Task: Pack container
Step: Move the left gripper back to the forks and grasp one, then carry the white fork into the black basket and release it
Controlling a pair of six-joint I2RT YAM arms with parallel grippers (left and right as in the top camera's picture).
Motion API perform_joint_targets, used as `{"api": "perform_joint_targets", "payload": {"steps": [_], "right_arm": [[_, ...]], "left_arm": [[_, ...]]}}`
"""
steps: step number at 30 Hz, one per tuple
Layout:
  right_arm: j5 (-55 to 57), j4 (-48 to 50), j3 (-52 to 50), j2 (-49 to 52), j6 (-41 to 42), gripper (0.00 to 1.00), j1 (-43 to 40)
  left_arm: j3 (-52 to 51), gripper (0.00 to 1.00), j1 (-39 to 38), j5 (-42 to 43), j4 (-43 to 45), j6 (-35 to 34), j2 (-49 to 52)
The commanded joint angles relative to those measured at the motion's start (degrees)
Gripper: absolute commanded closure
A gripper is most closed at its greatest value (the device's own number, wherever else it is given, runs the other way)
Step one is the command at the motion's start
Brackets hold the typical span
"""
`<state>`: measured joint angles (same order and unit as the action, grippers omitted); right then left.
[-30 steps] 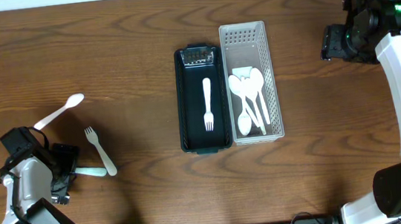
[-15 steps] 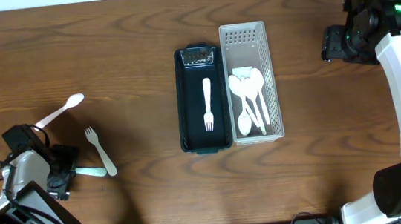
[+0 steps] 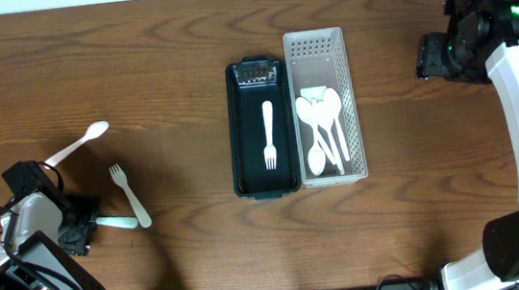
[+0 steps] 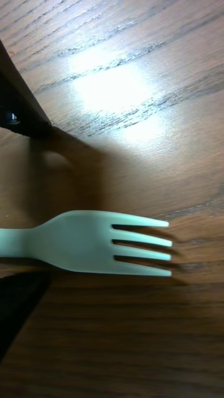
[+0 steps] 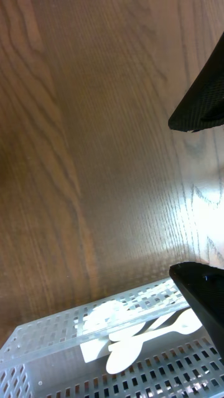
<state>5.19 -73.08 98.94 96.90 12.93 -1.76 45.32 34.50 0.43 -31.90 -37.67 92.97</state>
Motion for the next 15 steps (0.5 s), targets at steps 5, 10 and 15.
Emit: {"api": "perform_joint_targets", "payload": {"steps": [5,10,15], "right_arm": [[0.6,-0.1,0.7,-0.5,0.3,0.3,-0.3],[0.6,-0.1,0.7,-0.5,0.3,0.3,-0.3],[0.6,-0.1,0.7,-0.5,0.3,0.3,-0.3]], "left_arm": [[-3.0,0.48,0.0,2.8,-1.9,-0.3,4.0],[-3.0,0.68,0.0,2.8,-1.9,-0.3,4.0],[-3.0,0.81,0.0,2.8,-1.6,-0.3,4.0]]}}
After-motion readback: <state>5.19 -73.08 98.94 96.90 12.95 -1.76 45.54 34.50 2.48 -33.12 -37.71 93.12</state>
